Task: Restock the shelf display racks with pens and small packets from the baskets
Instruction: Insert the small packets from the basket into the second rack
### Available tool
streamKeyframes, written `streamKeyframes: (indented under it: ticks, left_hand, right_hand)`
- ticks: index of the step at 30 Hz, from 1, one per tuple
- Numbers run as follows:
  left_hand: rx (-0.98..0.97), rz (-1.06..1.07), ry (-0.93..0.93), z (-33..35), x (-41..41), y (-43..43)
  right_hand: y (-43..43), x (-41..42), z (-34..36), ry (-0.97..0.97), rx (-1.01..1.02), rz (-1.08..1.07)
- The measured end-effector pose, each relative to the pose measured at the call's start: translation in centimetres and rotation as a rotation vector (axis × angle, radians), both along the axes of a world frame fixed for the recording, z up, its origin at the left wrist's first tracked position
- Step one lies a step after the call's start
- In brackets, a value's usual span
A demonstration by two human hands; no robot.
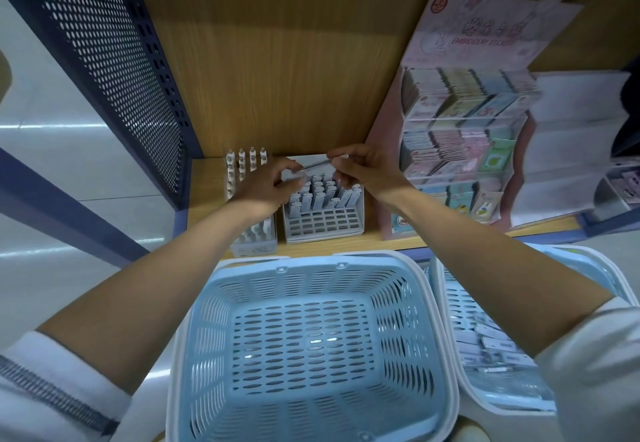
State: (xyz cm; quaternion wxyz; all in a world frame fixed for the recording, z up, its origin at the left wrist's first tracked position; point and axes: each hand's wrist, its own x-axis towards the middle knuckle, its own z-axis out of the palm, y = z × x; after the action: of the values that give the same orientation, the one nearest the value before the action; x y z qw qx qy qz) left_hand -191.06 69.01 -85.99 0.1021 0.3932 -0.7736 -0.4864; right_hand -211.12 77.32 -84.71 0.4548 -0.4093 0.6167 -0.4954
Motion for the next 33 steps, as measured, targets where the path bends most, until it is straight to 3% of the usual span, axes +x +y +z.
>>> streamKeyframes:
  ticks: [5, 10, 13, 17, 23, 30, 33]
  left_hand:
    - [-0.088, 0.080, -0.070, 0.0, 1.1, -0.5]
    - [-0.122, 0.225, -0.017, -0.3, 1.9, -0.9]
    - [-0.162, 0.174, -0.010, -0.4, 1.8, -0.9]
    - [-0.140, 0.088, -0.040, -0.7, 2.2, -0.9]
    - [-0.138, 0.059, -0.043, -0.8, 2.3, -1.0]
    - [-0.146, 0.065, -0.021, -1.0, 2.0, -1.0]
    - [-0.148, 0.077, -0.005, -1.3, 2.1, -1.0]
  right_hand:
    - [0.1, -0.9, -0.4, 0.183, 0.035, -0.150]
    - [0.0, -0.6, -1.6, 0.268, 0.120, -0.028]
    - [-0.1, 0.1, -2.3, 0.441, 0.190, 0.105]
    - [-0.4, 1.2, -3.2, 0.698, 0.082, 0.185]
    - [0.2, 0.1, -2.9, 0.712, -0.040, 0.028]
    - [-0.1, 1.2, -4.5, 1.026, -0.007, 0.294]
    - [-0.4, 1.8, -4.9, 1.133, 0.009, 0.312]
